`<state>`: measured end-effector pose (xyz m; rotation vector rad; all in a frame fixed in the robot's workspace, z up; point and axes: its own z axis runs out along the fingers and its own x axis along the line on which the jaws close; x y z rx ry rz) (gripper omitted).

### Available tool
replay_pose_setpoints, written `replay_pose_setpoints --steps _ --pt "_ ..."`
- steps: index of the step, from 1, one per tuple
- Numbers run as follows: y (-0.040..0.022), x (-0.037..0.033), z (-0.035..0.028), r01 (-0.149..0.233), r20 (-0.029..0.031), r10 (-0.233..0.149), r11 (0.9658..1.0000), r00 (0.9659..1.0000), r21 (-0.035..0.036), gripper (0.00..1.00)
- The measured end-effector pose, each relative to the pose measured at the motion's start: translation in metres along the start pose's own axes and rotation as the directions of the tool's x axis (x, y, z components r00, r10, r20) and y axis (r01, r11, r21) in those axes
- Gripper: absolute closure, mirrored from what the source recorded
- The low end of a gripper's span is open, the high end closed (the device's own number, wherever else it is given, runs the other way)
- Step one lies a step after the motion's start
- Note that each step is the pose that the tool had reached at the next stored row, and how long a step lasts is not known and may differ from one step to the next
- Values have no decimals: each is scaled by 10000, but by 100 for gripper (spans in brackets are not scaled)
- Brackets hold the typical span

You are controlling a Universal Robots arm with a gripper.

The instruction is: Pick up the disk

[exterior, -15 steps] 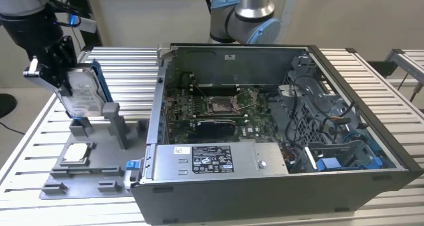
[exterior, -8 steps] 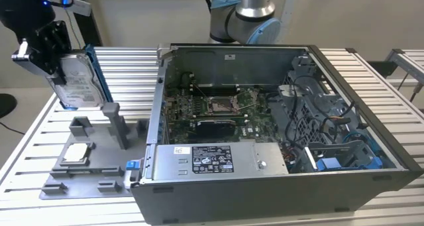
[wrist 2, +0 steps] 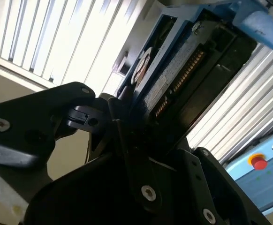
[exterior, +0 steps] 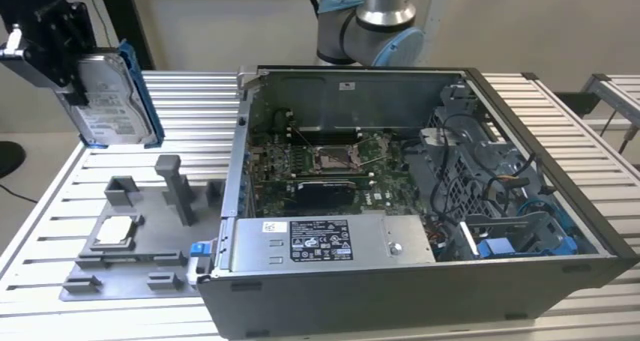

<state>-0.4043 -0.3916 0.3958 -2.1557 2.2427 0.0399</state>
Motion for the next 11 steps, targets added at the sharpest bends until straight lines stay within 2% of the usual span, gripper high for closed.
replay_pose_setpoints --steps 11 --pt "-1 -20 -502 -1 0 1 10000 10000 0 100"
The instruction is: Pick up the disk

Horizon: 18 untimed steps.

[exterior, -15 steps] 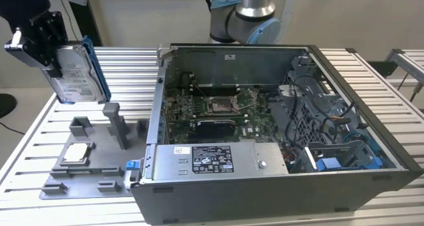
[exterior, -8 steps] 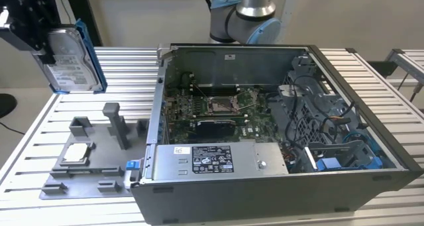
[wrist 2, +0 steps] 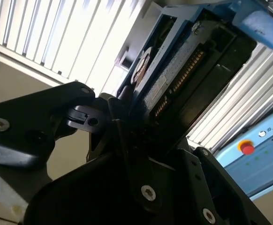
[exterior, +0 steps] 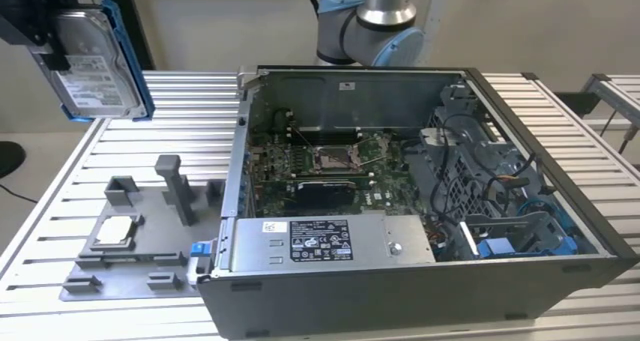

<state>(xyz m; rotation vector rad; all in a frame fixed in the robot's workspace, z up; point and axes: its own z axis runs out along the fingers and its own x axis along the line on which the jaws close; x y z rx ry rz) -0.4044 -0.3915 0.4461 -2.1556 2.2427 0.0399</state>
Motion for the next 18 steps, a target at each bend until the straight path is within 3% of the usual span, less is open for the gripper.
replay_pose_setpoints --steps 4,10,13,18 --pt "0 -7 -179 1 0 -1 10000 10000 0 100" --pt "-10 -8 -201 15 -2 -15 10000 10000 -3 100" --pt "-108 -12 -199 14 -1 -14 10000 10000 -19 100" --pt "-336 -21 -197 11 -2 -11 10000 10000 -69 100"
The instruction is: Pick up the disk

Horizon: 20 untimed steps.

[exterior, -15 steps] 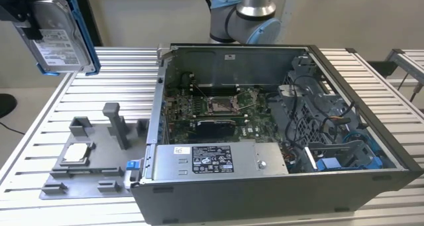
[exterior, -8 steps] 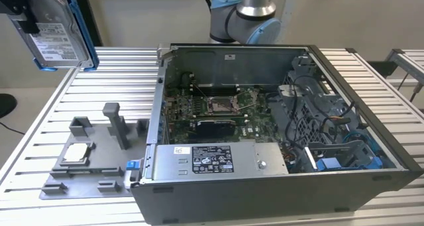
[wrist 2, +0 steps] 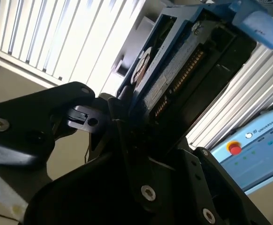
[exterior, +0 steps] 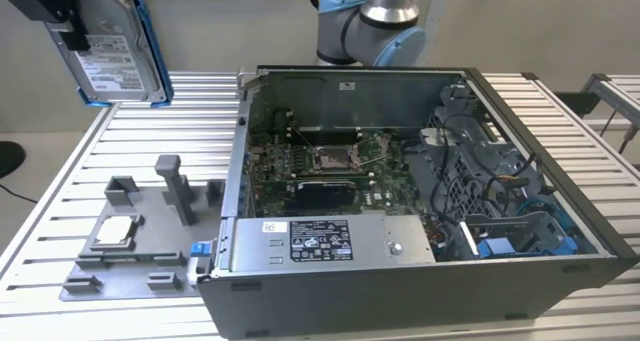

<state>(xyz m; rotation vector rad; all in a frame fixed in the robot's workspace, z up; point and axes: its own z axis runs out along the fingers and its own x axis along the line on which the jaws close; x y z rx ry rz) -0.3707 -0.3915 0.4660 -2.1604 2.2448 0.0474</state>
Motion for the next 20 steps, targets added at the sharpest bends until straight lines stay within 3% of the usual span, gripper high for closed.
replay_pose_setpoints --steps 5,14,20 --pt "-219 -8 -1 -1 -1 1 10000 10000 -30 100" --pt "-515 -20 -2 -2 -3 2 10000 10000 -40 100" --pt "-763 -29 -2 -2 -3 2 10000 10000 -46 100"
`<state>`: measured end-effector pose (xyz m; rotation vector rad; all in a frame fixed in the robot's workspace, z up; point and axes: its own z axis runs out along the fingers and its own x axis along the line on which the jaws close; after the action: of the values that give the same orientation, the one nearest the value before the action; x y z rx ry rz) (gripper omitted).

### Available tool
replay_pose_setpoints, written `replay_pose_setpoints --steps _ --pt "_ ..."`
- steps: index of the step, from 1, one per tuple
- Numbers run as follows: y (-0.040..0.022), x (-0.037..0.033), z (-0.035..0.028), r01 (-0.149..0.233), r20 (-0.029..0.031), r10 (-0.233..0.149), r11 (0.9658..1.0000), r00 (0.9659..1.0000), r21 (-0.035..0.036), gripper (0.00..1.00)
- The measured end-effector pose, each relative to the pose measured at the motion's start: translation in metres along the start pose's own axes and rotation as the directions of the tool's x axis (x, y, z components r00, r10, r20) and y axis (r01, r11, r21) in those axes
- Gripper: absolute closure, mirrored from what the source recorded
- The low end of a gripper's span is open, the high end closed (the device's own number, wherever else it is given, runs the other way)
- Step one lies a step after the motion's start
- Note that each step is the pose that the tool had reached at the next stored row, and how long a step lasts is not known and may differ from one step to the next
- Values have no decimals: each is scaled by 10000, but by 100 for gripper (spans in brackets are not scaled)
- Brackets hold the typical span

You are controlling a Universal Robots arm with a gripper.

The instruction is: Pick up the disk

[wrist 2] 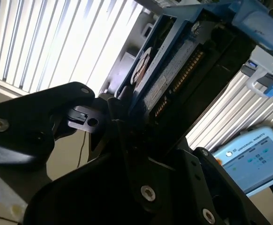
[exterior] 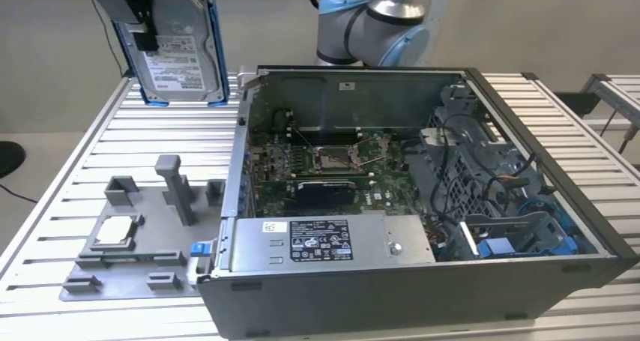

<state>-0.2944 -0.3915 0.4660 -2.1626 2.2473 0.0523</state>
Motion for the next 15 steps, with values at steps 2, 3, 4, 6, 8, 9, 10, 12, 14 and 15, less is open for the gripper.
replay_pose_setpoints --steps 2,3,4,6,8,9,10,12,14,15 --pt "-80 -3 -1 0 0 0 10000 10000 -2 100" --pt "-121 -5 -1 1 0 -1 10000 10000 -3 100" --pt "-159 -6 -1 0 0 0 10000 10000 -5 100" --pt "-234 -9 -2 0 0 0 10000 10000 -6 100" --pt "-314 -12 -3 -1 0 1 10000 10000 -8 100" --pt "-354 -14 -3 0 0 0 10000 10000 -9 100" --pt "-394 -15 -3 0 -1 0 10000 10000 -10 100" --pt "-488 -19 -4 -1 -1 1 10000 10000 -15 100" --pt "-582 -22 -5 0 -2 0 10000 10000 -20 100" --pt "-628 -24 -4 -1 0 1 10000 10000 -23 100"
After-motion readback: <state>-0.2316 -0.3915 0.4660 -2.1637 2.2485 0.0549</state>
